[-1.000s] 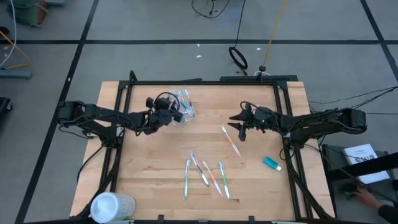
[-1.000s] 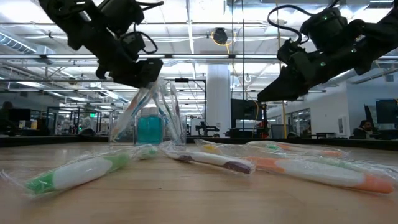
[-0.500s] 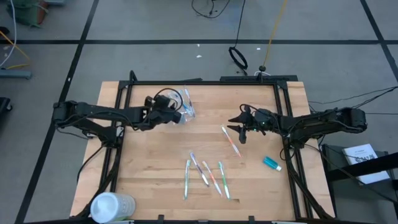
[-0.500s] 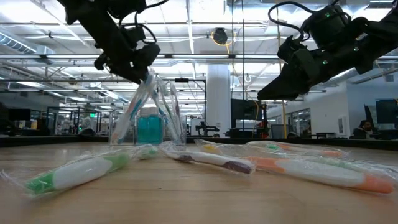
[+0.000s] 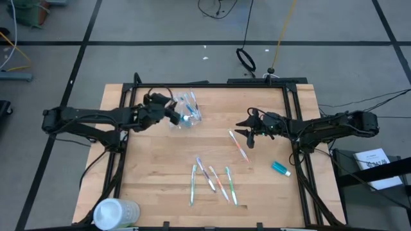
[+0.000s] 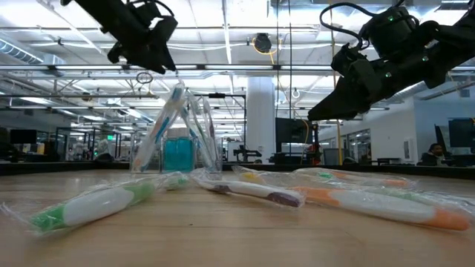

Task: Pick & Place toothbrushing station
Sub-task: Put the orange toothbrush into the transparent organizer

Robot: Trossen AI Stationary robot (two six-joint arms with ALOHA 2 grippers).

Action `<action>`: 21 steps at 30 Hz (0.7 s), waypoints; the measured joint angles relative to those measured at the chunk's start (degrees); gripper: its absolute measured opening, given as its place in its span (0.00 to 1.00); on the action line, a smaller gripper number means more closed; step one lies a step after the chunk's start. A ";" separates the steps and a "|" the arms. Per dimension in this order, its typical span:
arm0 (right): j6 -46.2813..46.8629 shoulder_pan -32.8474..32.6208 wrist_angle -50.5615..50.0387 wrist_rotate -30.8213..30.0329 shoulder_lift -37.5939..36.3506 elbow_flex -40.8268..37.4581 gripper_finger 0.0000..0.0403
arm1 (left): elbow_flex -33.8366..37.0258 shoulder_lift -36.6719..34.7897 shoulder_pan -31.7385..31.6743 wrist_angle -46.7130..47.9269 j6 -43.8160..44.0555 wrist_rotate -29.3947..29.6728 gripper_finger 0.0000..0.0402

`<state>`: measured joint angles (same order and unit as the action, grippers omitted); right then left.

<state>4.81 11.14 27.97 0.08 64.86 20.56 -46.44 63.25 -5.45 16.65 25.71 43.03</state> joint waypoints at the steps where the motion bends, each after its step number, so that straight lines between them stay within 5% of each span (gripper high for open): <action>1: 0.11 0.00 0.00 0.00 0.00 0.00 0.32 | 0.00 -0.70 0.00 -0.01 -0.53 -0.79 0.41; 21: 2.34 0.24 9.04 -1.19 0.00 0.35 0.32 | 0.02 -2.59 0.00 -0.44 -6.22 -4.22 0.41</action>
<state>7.15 11.37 37.00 -1.11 64.86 20.90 -46.41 60.66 -5.45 16.21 19.49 38.81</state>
